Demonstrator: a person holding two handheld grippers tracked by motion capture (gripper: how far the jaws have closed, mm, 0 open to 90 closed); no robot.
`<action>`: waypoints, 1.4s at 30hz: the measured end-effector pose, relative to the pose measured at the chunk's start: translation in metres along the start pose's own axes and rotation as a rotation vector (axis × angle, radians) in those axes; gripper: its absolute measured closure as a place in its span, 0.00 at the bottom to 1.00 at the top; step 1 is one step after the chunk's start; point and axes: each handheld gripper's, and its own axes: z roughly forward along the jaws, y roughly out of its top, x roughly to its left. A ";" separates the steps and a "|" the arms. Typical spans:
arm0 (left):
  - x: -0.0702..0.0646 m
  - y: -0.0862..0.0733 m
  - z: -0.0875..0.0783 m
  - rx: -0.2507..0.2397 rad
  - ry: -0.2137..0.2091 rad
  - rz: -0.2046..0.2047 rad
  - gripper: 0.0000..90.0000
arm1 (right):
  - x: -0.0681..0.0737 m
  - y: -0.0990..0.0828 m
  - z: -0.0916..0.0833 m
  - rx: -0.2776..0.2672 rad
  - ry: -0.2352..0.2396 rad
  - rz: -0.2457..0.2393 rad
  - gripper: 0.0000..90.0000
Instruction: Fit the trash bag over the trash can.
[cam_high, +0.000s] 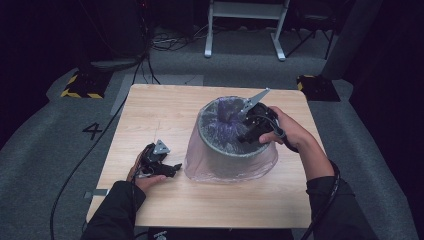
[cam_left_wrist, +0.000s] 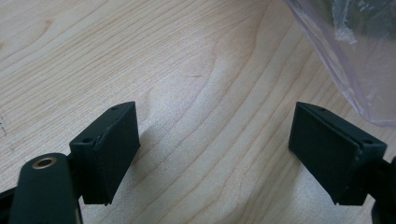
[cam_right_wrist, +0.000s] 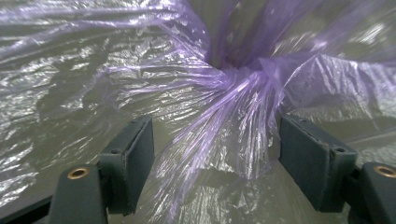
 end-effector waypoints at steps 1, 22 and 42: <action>0.000 0.000 0.000 0.000 0.000 0.000 0.18 | 0.000 0.001 0.001 0.010 0.006 0.003 0.30; 0.000 0.000 0.000 0.002 -0.005 0.001 0.17 | -0.001 -0.002 -0.005 -0.061 -0.016 0.044 0.30; 0.000 0.000 0.000 0.004 -0.007 -0.001 0.17 | -0.006 -0.018 -0.037 -0.335 -0.143 0.097 0.27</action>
